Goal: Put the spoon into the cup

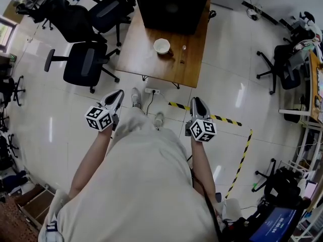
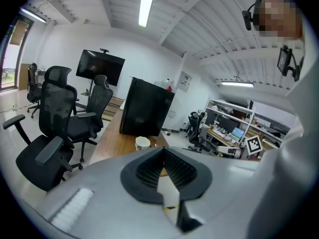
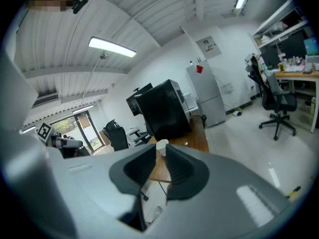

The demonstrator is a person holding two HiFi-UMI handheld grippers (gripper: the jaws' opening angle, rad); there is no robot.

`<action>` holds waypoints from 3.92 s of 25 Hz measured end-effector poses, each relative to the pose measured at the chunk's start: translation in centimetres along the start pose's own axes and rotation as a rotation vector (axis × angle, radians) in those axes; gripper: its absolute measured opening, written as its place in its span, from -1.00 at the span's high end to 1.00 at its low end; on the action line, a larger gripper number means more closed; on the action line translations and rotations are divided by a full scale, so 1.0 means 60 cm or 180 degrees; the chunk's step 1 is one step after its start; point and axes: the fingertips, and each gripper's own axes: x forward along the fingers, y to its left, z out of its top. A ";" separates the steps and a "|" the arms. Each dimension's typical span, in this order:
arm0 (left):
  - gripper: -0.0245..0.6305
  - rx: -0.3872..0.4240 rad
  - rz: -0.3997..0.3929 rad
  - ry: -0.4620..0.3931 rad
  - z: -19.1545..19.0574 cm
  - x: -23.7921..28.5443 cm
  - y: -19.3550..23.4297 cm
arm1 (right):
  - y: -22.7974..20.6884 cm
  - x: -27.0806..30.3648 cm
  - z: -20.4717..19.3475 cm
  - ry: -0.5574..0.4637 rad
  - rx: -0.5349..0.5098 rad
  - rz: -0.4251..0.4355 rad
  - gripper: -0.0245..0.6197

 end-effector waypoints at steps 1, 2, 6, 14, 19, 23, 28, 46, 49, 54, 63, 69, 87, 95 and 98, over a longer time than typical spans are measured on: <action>0.91 -0.0010 -0.0007 -0.0005 0.002 0.003 0.000 | -0.002 0.000 0.002 -0.0005 0.0011 -0.0014 0.74; 0.91 -0.0020 -0.0013 -0.0008 0.003 0.007 0.001 | -0.004 0.000 0.003 -0.0009 0.0020 -0.0027 0.77; 0.91 -0.0068 -0.0045 -0.0007 0.000 0.012 0.015 | 0.001 0.005 -0.002 0.0000 0.0009 -0.0067 0.81; 0.92 -0.0135 -0.0179 0.0066 0.013 0.045 0.053 | 0.016 0.029 0.026 -0.0045 0.0002 -0.0181 0.85; 0.91 -0.0071 -0.0348 0.0071 0.054 0.085 0.079 | 0.029 0.059 0.030 -0.0047 0.0011 -0.0260 0.86; 0.91 -0.0026 -0.0474 0.0101 0.093 0.113 0.111 | 0.055 0.094 0.046 -0.0070 0.0021 -0.0314 0.86; 0.91 -0.0014 -0.0650 0.0136 0.133 0.154 0.149 | 0.081 0.141 0.062 -0.0086 0.0070 -0.0384 0.87; 0.92 0.0098 -0.1321 0.0344 0.208 0.274 0.242 | 0.127 0.261 0.078 -0.0048 0.0180 -0.0889 0.90; 0.92 0.0131 -0.1409 0.0355 0.218 0.283 0.255 | 0.138 0.280 0.073 -0.0067 0.0248 -0.0930 0.91; 0.92 0.0205 -0.1537 0.0383 0.227 0.287 0.269 | 0.142 0.301 0.066 -0.0094 0.0350 -0.1013 0.91; 0.92 0.0018 -0.1435 0.0285 0.233 0.277 0.331 | 0.138 0.308 0.080 0.0000 0.0168 -0.1193 0.91; 0.92 -0.0122 -0.1384 0.0266 0.217 0.273 0.353 | 0.120 0.307 0.073 0.0256 -0.0111 -0.1304 0.73; 0.92 -0.0130 -0.0900 0.0208 0.247 0.303 0.320 | -0.028 0.428 -0.005 0.1230 -0.0600 -0.0756 0.44; 0.92 -0.0028 -0.0810 0.0299 0.241 0.322 0.268 | -0.129 0.481 -0.123 0.1899 -0.0591 -0.0685 0.44; 0.92 -0.0005 -0.0732 0.0350 0.234 0.325 0.259 | -0.162 0.496 -0.159 0.2131 -0.0637 -0.0713 0.44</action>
